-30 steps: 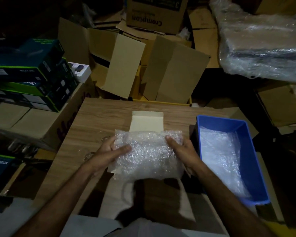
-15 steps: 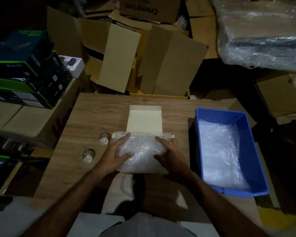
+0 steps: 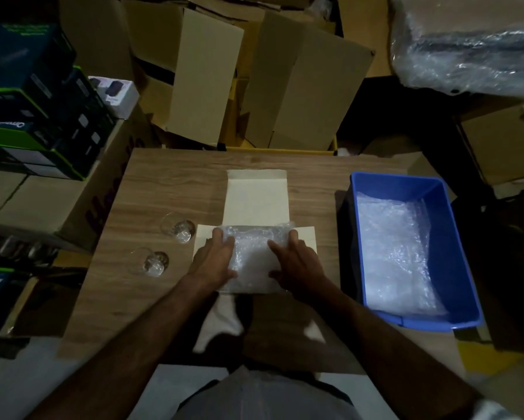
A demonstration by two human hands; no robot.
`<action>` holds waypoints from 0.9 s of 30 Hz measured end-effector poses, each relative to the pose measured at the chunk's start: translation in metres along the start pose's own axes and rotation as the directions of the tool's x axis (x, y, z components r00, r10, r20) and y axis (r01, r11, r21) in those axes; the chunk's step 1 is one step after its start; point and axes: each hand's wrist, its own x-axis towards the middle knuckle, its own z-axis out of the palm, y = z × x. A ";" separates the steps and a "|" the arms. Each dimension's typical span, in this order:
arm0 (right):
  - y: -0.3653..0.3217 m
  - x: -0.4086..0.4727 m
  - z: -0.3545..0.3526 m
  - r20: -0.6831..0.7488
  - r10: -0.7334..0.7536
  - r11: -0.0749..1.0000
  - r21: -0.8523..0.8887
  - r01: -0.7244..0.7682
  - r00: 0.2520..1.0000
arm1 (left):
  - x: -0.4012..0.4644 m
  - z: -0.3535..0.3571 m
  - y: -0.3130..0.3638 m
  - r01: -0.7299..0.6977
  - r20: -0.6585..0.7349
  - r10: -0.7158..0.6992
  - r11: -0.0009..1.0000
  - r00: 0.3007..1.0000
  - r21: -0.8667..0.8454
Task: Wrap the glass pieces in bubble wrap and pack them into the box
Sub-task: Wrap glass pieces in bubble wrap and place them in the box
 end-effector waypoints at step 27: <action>-0.029 0.005 0.010 0.113 -0.050 0.985 -0.156 0.068 0.992 | 0.012 0.020 0.033 -0.028 0.189 -0.006 0.984 0.982 0.176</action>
